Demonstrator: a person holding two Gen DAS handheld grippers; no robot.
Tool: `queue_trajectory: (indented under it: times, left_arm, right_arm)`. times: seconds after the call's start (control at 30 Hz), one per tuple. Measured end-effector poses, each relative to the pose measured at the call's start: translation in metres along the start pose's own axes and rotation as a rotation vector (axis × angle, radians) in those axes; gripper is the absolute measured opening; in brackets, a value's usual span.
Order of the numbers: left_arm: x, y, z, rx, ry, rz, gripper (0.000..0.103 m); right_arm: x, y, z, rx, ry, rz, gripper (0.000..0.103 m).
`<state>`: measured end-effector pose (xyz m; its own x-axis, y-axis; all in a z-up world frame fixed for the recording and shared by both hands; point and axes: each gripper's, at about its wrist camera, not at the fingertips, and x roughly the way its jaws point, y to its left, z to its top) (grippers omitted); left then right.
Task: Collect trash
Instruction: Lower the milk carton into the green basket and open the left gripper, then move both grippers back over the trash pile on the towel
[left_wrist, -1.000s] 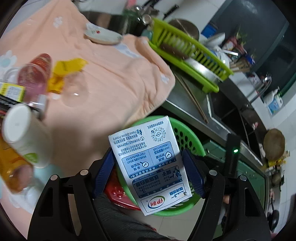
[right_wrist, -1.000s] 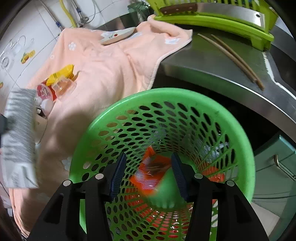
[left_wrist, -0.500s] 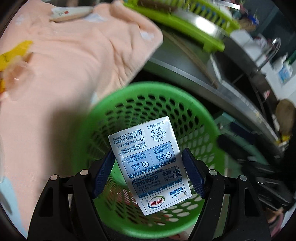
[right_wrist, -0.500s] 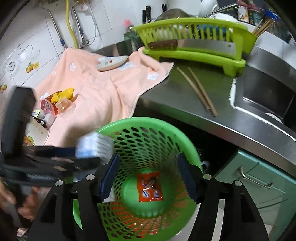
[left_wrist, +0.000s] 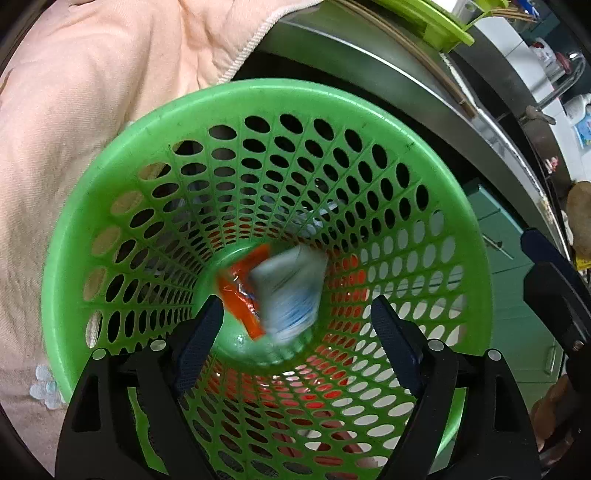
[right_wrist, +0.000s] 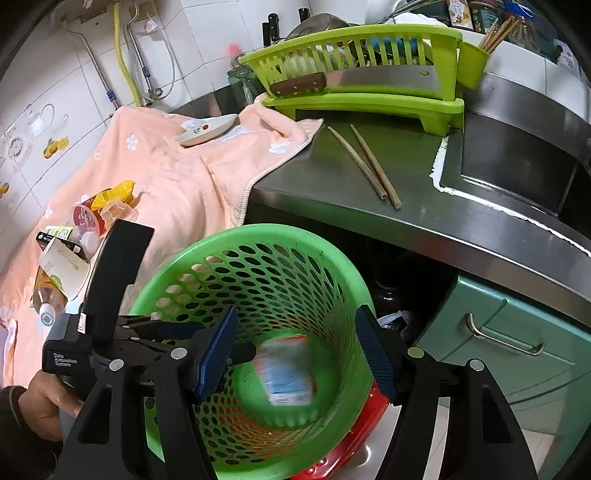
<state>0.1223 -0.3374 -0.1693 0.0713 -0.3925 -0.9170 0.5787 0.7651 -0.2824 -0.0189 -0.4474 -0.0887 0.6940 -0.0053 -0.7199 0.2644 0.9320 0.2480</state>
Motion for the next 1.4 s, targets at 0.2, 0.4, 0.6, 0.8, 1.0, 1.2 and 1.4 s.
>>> queue_trajectory:
  times: [0.2,0.4,0.6,0.8,1.0,1.2,1.4]
  left_arm:
    - [-0.035,0.003,-0.009,0.006,-0.082,0.009,0.081]
    - [-0.096,0.021,-0.025,-0.024,-0.210,0.048,0.081]
    - [-0.151,0.054,-0.043,-0.085,-0.327,0.116,0.081]
    - [-0.205,0.101,-0.068,-0.207,-0.447,0.180,0.081]
    - [-0.247,0.152,-0.098,-0.337,-0.526,0.254,0.081]
    - [-0.262,0.195,-0.124,-0.471,-0.551,0.280,0.081]
    - [-0.273,0.226,-0.149,-0.570,-0.574,0.292,0.081]
  right_arm:
    - [-0.004,0.010,0.001,-0.021,-0.006,0.019,0.064]
    - [-0.007,0.036,0.007,-0.076,-0.016,0.052,0.067]
    - [-0.005,0.072,0.016,-0.138,-0.019,0.109,0.070]
    - [0.001,0.118,0.022,-0.214,-0.014,0.185,0.072]
    - [0.007,0.173,0.028,-0.313,-0.010,0.268,0.072]
    - [0.017,0.227,0.032,-0.396,-0.004,0.358,0.073]
    - [0.029,0.277,0.036,-0.473,0.003,0.422,0.073]
